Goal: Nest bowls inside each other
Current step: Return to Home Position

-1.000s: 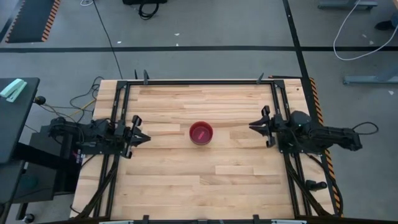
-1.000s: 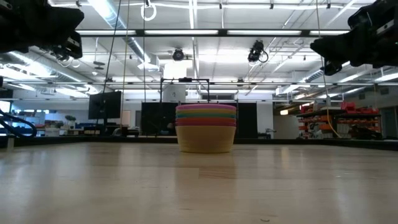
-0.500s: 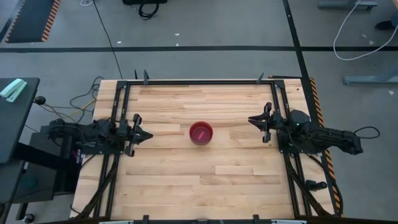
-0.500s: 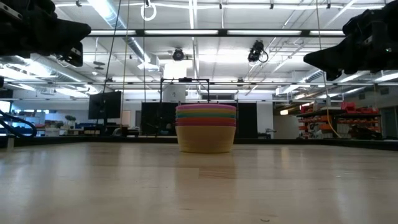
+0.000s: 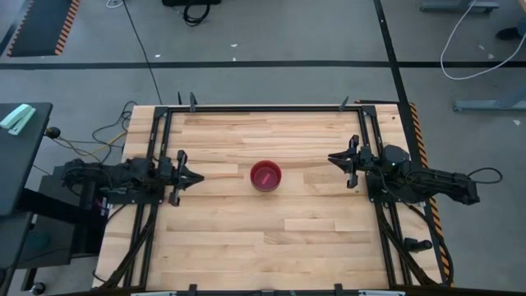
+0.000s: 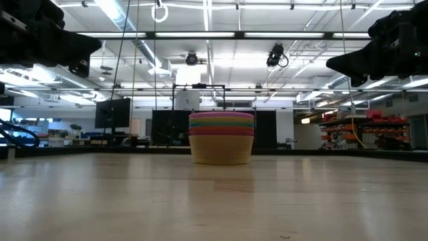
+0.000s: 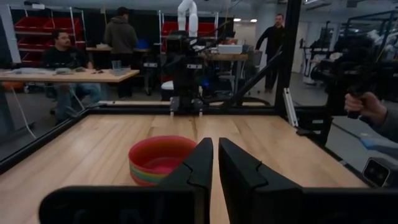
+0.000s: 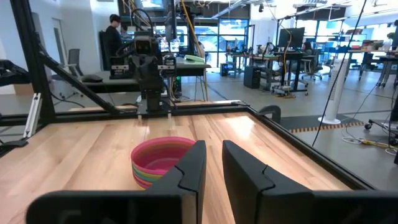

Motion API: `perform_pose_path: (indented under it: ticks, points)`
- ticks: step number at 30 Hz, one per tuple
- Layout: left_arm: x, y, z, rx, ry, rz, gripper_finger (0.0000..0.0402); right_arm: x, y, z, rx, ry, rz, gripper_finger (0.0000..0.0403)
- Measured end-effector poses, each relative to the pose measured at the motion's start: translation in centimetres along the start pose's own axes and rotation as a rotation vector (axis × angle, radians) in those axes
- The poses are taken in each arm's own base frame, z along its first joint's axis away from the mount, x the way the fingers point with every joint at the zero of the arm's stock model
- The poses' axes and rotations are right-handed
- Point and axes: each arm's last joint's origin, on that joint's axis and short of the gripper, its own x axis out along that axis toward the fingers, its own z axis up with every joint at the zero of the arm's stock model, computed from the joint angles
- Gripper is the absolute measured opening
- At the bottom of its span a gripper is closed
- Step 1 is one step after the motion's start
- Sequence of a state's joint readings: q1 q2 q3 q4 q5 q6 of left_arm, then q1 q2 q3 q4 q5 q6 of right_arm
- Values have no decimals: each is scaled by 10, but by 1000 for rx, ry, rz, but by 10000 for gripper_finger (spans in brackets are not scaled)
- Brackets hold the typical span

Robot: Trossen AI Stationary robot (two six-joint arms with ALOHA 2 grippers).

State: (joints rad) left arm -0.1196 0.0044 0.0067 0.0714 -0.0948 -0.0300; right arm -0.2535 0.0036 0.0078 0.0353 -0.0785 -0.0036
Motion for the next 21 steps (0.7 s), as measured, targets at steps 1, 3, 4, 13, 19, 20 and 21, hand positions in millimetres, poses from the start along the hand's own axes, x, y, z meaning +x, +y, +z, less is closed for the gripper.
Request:
perform_pose_path:
  ticks: [1,3,4,13,19,20,21]
  points:
    - [0,0,-1,1,7,4,34,0,0,0,0,0,0,62]
    - [0,1,-3,4,27,17,31,0,0,0,0,0,0,62]
    - [0,1,-3,4,29,21,29,0,0,0,2,0,0,62]
    - [0,1,-3,20,34,22,25,0,0,0,2,0,0,62]
    - [0,1,-5,30,48,10,34,0,0,0,0,1,0,62]
    - [0,1,-5,37,49,8,35,0,0,0,0,1,0,62]
    - [0,1,-5,42,49,7,36,0,0,0,0,1,0,62]
